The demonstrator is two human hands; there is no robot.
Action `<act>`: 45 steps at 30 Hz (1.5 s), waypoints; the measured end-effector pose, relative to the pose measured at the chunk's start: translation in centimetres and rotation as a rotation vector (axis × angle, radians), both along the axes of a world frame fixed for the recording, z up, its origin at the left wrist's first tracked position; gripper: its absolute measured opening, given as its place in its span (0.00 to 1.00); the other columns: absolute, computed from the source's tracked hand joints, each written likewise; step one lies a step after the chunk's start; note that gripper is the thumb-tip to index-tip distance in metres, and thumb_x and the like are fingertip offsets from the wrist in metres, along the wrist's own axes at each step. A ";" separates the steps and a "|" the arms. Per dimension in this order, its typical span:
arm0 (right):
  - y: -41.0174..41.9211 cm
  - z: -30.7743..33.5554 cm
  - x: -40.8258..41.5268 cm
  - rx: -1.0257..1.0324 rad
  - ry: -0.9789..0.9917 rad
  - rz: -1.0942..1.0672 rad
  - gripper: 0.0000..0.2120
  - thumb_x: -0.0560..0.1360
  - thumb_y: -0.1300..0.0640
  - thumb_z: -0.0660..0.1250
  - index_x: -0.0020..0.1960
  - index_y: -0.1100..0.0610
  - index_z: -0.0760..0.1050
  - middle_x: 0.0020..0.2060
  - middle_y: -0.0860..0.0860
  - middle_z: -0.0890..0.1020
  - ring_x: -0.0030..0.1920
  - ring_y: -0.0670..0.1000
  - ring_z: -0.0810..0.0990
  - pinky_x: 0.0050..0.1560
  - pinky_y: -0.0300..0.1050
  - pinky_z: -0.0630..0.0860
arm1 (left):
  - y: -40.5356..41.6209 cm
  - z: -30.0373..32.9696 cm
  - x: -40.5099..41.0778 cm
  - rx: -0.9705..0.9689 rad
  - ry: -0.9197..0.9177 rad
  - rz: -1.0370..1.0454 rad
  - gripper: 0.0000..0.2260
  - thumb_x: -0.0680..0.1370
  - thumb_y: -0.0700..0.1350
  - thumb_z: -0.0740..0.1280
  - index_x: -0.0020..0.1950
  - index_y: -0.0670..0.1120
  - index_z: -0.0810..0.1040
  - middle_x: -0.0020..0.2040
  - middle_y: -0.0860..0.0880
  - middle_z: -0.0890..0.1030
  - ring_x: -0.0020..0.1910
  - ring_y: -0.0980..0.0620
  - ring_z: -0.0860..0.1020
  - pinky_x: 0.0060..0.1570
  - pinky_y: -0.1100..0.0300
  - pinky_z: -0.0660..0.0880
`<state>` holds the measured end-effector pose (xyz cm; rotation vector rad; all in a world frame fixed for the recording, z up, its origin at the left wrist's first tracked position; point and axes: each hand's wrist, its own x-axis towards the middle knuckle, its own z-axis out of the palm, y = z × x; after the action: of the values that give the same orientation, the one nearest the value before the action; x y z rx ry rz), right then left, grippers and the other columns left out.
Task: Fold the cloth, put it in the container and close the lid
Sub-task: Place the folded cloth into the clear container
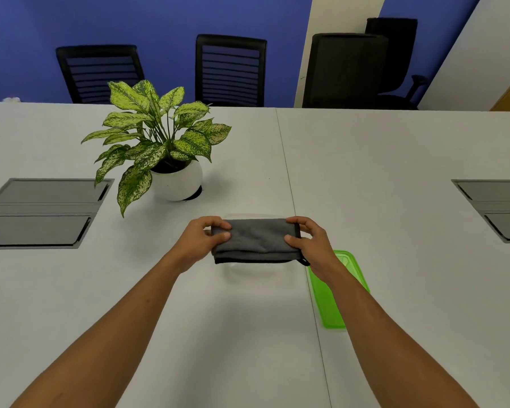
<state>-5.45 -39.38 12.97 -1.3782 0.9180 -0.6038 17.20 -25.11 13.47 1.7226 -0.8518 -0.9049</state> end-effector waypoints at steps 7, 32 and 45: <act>-3.4 -2.8 3.6 -0.399 0.337 -0.024 0.19 0.69 0.63 0.73 0.59 0.53 0.77 0.56 0.55 0.77 0.53 0.54 0.79 0.57 0.47 0.76 | -6.1 -3.5 2.1 0.141 -0.459 0.004 0.09 0.75 0.37 0.71 0.53 0.45 0.81 0.68 0.45 0.70 0.65 0.48 0.71 0.62 0.63 0.65; -5.1 -10.8 9.2 -0.775 1.119 0.438 0.12 0.77 0.70 0.60 0.59 0.64 0.70 0.60 0.60 0.69 0.47 0.61 0.79 0.35 0.48 0.67 | -11.3 -13.8 1.1 0.600 -0.883 -0.291 0.13 0.82 0.46 0.57 0.66 0.44 0.66 0.56 0.41 0.77 0.49 0.42 0.79 0.52 0.50 0.78; -5.3 -12.0 9.6 -0.942 1.188 0.519 0.12 0.76 0.71 0.57 0.55 0.66 0.76 0.57 0.60 0.74 0.57 0.60 0.74 0.39 0.48 0.68 | -10.9 -13.0 1.2 0.653 -1.488 -0.592 0.09 0.80 0.43 0.64 0.56 0.43 0.80 0.55 0.45 0.81 0.55 0.45 0.76 0.54 0.54 0.72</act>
<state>4.11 -44.63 1.00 -2.8350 1.1259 0.3553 18.41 -35.97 0.51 2.7494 -2.2805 -0.0182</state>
